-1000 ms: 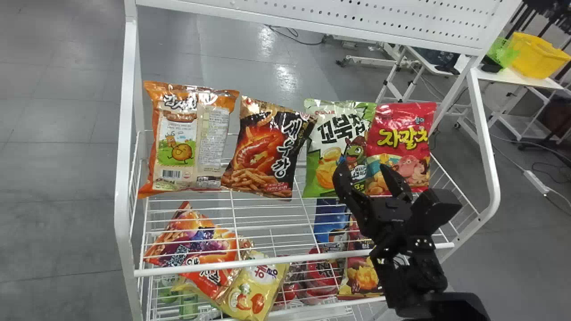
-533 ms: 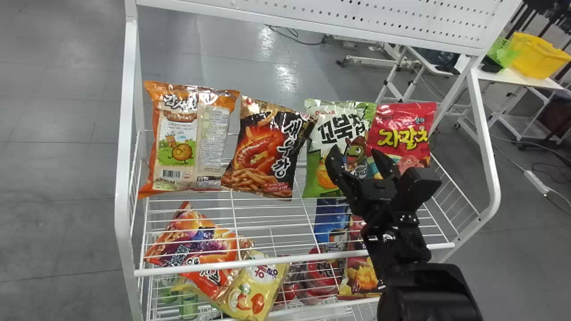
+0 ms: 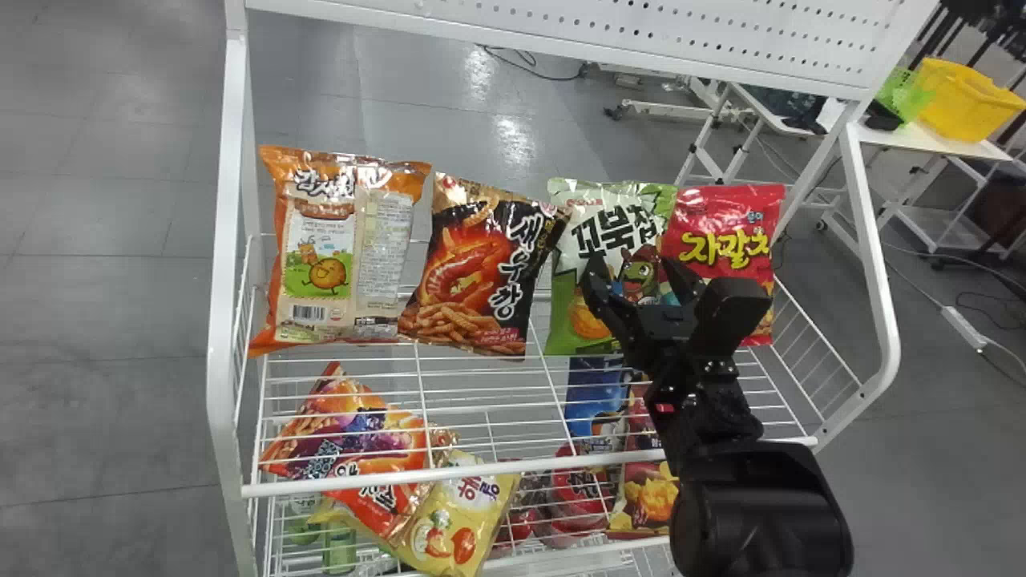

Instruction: Hold basket handle with left hand then pick Gkobukchip with right hand and place into basket

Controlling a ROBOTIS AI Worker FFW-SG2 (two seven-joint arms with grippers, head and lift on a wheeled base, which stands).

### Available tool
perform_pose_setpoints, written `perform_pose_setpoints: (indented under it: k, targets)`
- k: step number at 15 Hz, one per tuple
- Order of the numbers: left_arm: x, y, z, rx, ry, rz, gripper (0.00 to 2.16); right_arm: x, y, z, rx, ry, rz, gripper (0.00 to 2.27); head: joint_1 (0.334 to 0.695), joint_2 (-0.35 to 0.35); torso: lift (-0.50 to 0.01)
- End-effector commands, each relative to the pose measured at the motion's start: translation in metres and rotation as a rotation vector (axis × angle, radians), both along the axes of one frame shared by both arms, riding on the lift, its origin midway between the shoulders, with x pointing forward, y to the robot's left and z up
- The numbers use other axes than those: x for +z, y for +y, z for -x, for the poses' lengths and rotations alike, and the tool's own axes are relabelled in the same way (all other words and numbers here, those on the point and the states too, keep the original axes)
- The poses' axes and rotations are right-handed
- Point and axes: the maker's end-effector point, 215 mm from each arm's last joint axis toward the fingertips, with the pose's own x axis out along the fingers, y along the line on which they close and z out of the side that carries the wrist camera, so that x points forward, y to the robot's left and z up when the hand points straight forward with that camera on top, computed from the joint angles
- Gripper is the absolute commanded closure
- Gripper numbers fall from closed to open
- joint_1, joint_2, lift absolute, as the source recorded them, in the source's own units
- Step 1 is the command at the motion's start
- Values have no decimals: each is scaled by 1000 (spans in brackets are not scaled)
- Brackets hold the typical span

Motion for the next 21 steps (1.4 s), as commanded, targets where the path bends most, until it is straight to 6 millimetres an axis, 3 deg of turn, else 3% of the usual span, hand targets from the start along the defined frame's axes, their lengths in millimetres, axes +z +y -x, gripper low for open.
perform_pose_setpoints:
  k: [1,6,7,9,10,11,17,21]
  targets:
    - [2,-1,0,1,-3,3,1717,-9,0,-3,7,23,-7,134,695,-350,-32]
    - [5,-1,-1,2,-4,13,1717,-37,8,-6,33,124,-12,164,695,-350,-32]
    - [5,0,-1,6,-5,13,1717,-44,12,-7,49,153,-14,424,695,-350,-32]
    - [5,4,-1,14,-2,16,1717,-60,15,-9,52,219,-23,1524,695,-350,-32]
    - [5,6,-1,19,1,16,1717,-57,19,-10,56,214,-24,1787,695,-350,-32]
    - [7,7,-1,24,-2,18,1717,-55,22,-8,57,208,-19,1895,695,-350,-32]
    - [9,6,-2,21,-9,19,1717,-21,6,2,-26,137,16,1895,695,-350,-32]
    - [10,8,-2,24,-12,15,1717,-9,-3,0,-55,116,5,1895,695,-350,-32]
